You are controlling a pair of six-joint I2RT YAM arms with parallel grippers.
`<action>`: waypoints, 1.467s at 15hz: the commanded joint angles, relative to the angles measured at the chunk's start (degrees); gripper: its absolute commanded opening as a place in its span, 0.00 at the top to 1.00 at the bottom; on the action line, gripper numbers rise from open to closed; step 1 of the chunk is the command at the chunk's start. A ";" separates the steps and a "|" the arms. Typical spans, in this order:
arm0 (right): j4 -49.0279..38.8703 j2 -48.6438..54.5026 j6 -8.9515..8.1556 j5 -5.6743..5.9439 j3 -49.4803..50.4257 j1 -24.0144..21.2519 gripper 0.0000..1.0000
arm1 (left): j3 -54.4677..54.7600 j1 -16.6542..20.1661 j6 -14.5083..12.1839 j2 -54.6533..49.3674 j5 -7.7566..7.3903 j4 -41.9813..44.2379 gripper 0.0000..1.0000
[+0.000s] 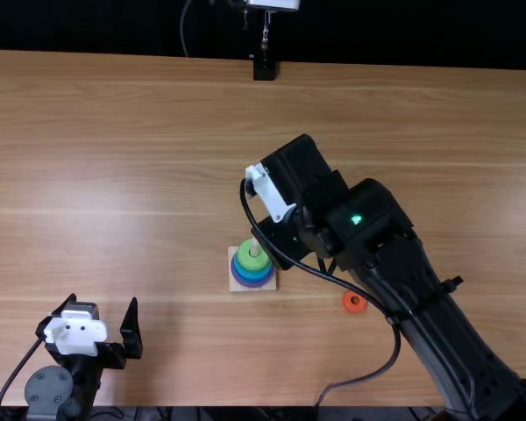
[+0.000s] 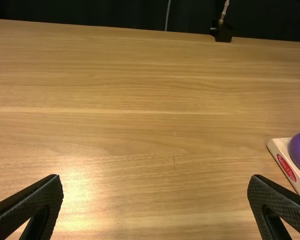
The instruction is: Build the Hanoi tower: stack the rings onto the peg from bottom to top in this color order: purple, dark blue, light blue, dark green, light green, yellow, orange.
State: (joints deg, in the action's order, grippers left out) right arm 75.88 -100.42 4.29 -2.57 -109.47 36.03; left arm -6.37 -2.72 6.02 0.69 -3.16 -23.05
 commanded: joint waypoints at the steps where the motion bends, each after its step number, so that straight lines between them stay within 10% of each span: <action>1: 0.12 1.37 -0.08 -0.28 -1.62 0.62 1.00 | 6.37 0.17 -0.64 -0.69 -0.32 -4.48 0.00; 22: -2.30 -5.66 -0.39 -0.38 -1.62 2.82 1.00 | 6.37 0.17 -0.64 -0.69 -0.32 -4.48 0.00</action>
State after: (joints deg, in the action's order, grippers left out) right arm 73.76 -105.01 4.16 -2.61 -109.54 38.15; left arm -6.37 -2.74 6.00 0.67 -3.18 -23.03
